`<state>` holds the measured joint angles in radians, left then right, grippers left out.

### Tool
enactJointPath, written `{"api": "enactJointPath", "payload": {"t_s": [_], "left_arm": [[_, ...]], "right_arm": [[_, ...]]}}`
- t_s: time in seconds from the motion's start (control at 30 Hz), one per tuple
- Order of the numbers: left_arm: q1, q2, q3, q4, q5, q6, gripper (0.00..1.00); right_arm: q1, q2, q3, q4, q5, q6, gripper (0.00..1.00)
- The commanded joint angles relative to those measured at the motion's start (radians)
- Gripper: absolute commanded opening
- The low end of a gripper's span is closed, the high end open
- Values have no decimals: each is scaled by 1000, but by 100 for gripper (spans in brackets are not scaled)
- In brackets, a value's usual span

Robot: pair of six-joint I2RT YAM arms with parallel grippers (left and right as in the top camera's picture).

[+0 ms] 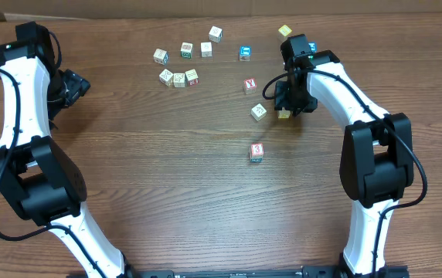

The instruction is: Form a tower

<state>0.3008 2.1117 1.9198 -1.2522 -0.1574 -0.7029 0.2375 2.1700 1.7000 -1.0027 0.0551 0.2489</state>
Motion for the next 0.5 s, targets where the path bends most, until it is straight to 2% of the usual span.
{"api": "enactJointPath", "payload": {"t_s": [0.0,0.23,0.27,0.33,0.47], "left_arm": [[-6,3,13,1,-2,8,100],[-6,3,13,1,-2,8,100],[-6,3,13,1,-2,8,100],[-6,3,13,1,-2,8,100],[-6,3,13,1,-2,8,99]], "right_arm": [[5,-1,9,-6,-5,-16,54],[5,-1,-32,14,-13,-49,52],[4,-1,-37,20,-13,-49,50],[4,-1,-46,35,-13,-49,38],[4,-1,-46,50,-13,-49,36]]}}
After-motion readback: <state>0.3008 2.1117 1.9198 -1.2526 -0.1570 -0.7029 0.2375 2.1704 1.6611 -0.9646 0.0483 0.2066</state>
